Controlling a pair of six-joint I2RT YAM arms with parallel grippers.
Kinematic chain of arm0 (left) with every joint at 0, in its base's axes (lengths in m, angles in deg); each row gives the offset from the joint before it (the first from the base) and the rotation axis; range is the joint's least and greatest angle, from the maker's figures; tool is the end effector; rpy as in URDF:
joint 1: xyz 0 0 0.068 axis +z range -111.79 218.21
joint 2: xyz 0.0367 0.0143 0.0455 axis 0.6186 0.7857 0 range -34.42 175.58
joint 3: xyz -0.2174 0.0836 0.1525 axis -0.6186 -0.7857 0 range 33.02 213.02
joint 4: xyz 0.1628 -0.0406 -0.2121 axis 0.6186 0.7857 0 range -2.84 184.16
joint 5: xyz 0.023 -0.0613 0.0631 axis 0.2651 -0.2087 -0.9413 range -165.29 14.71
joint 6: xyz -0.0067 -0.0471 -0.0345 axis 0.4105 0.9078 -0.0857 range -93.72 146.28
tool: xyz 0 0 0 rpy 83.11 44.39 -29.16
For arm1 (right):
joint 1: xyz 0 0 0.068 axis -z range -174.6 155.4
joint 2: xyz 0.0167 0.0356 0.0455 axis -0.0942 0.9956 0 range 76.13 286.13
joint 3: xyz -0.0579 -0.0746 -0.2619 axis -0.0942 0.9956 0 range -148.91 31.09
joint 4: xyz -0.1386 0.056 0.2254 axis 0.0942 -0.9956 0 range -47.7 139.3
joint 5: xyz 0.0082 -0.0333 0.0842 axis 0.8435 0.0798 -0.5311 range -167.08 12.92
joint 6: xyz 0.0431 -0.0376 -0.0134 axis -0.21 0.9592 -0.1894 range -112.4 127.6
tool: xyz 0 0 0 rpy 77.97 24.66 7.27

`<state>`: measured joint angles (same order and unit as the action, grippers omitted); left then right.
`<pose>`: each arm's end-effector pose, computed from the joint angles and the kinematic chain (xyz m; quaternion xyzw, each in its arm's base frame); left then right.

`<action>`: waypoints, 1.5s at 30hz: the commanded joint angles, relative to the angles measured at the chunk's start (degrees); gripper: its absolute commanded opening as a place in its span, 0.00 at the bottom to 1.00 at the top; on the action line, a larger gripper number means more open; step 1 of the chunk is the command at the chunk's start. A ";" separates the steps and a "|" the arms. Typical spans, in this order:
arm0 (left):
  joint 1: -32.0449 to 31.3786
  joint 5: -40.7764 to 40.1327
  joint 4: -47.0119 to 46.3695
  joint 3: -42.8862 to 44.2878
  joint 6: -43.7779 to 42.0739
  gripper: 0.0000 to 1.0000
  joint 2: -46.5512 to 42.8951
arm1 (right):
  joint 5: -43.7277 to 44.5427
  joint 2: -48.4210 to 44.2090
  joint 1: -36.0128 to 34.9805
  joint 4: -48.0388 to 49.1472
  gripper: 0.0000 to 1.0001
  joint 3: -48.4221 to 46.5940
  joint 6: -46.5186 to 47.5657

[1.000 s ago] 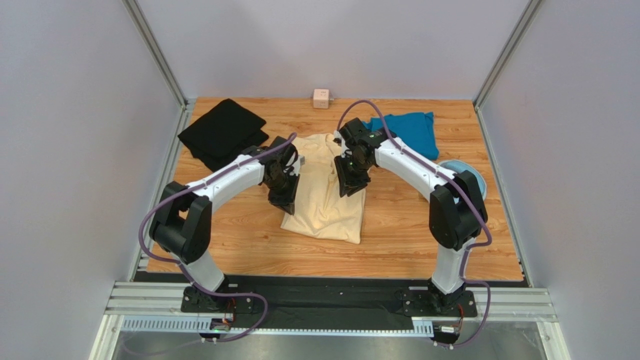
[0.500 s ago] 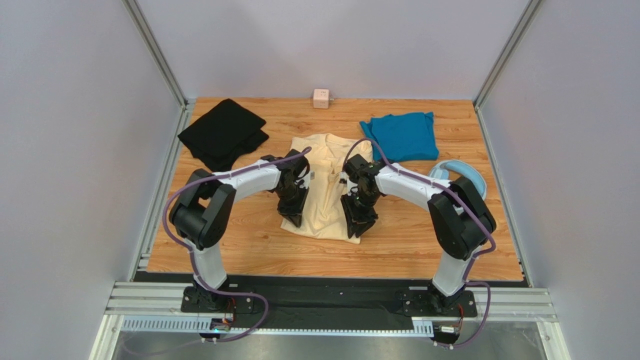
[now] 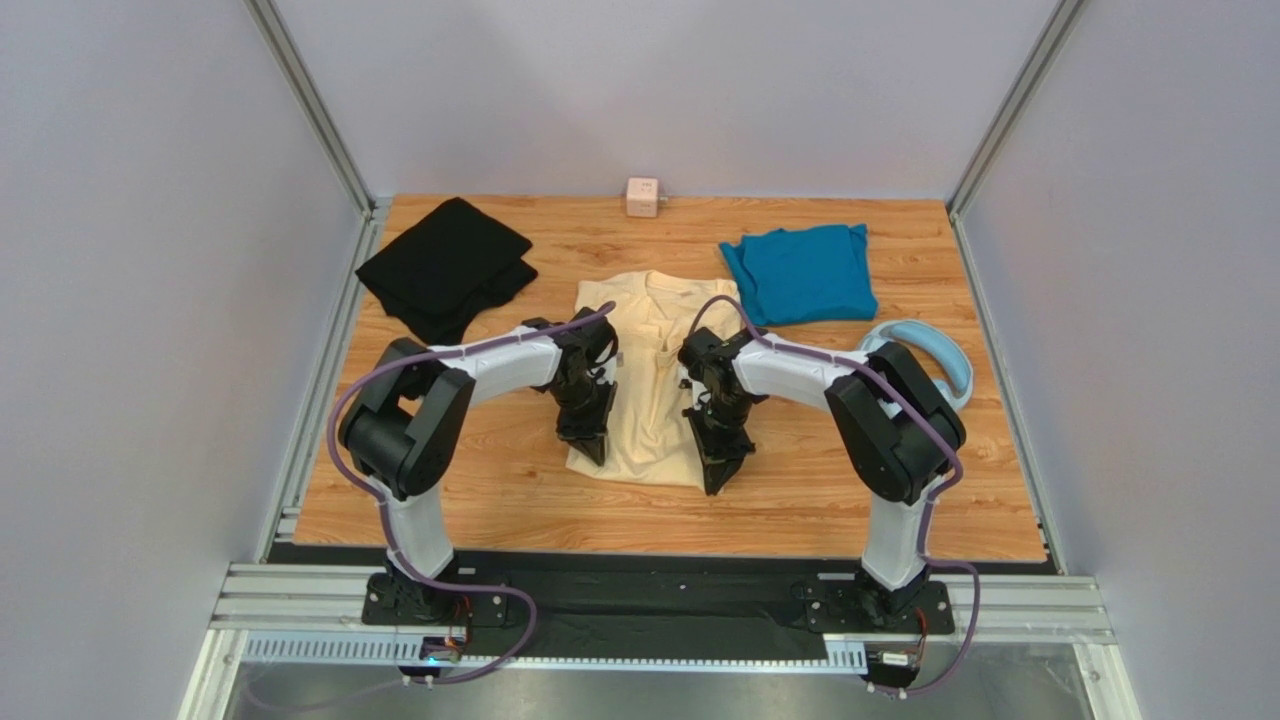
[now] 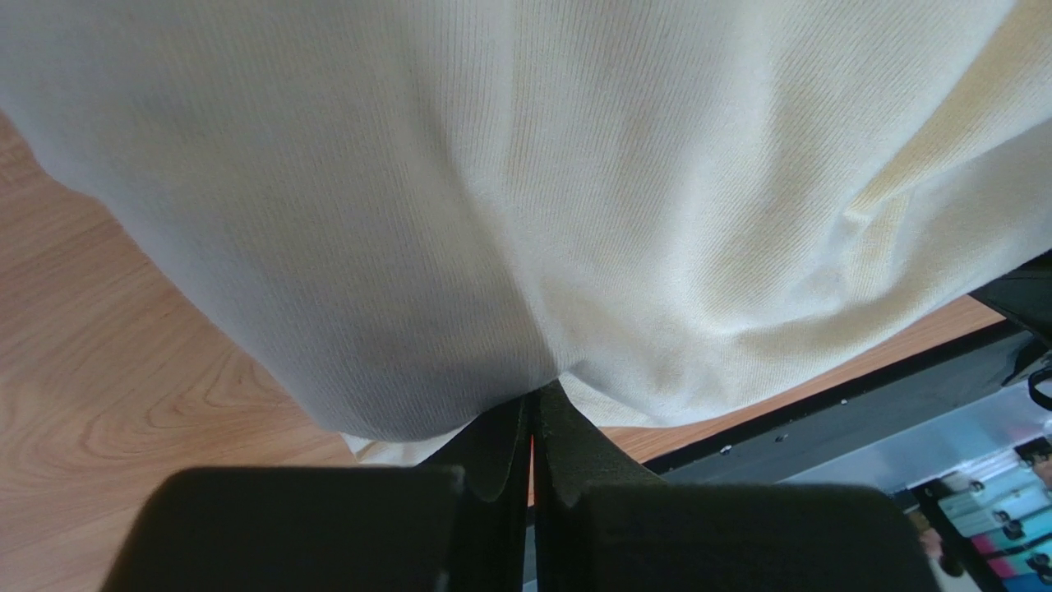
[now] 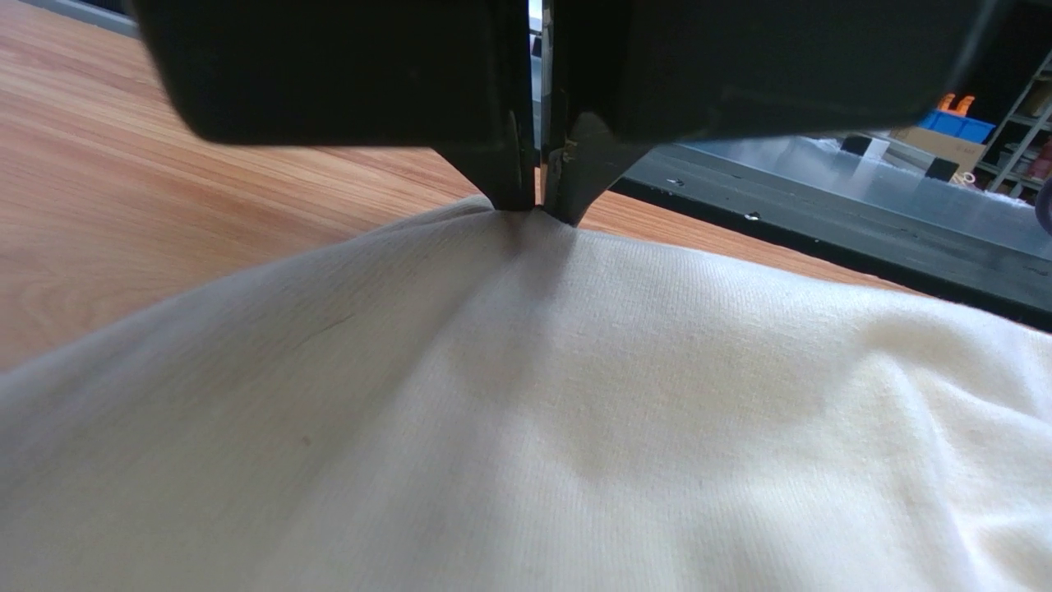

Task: Fold and stack the t-shirts

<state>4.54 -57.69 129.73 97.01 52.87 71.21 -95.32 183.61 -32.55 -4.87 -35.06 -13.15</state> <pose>0.2711 -0.1960 0.1349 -0.0687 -0.9846 0.1572 0.0335 0.2448 0.2078 0.1339 0.1400 -0.9763 -0.1148 0.1189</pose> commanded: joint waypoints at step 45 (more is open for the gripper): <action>3.96 -8.74 11.84 0.43 2.68 0.00 -14.48 | 17.01 -12.99 10.27 -12.45 0.20 -19.44 1.33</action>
<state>8.45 -69.21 142.03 93.27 55.55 58.88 -75.87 175.45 -22.26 -16.81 -48.54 -13.06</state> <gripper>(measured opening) 0.003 0.168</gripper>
